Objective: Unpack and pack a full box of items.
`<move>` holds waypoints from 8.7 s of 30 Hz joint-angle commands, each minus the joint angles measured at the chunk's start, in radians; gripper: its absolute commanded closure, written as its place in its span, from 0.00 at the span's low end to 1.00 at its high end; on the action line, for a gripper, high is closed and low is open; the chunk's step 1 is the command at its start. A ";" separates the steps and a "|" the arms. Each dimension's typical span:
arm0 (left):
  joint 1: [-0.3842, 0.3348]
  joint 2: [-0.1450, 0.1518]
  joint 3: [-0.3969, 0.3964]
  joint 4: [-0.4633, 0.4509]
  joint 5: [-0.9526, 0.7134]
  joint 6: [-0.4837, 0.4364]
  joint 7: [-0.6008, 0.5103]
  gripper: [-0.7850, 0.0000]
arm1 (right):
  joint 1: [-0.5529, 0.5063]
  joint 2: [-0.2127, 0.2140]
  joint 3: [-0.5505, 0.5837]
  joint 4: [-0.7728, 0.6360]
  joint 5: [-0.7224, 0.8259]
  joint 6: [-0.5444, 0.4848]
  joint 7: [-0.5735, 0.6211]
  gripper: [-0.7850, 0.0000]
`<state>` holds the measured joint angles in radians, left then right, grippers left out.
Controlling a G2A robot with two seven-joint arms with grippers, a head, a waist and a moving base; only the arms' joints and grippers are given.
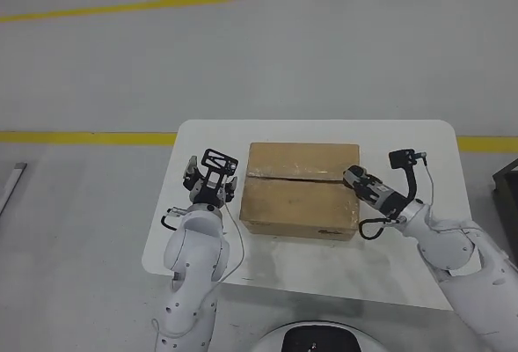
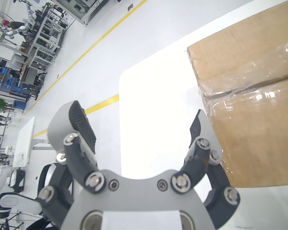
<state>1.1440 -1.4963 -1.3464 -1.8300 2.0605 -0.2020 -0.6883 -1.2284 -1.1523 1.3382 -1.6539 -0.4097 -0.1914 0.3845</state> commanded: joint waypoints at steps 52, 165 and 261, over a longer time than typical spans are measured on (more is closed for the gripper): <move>0.000 0.000 0.000 0.000 0.000 0.000 0.000 0.00 | -0.160 0.001 0.157 -0.213 0.241 0.263 0.047 0.95; -0.198 -0.011 0.189 0.285 -0.155 -0.112 0.154 0.00 | -0.170 0.017 0.175 -0.084 0.210 0.049 0.056 1.00; 0.014 0.041 -0.055 0.025 -0.083 0.126 0.059 0.00 | 0.396 -0.197 -0.532 0.388 -0.246 0.229 -0.299 1.00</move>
<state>1.1598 -1.4555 -1.4027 -1.8074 1.9779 -0.0760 -0.6295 -0.8239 -1.3531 0.7948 -1.2590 -0.6504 0.0391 0.0846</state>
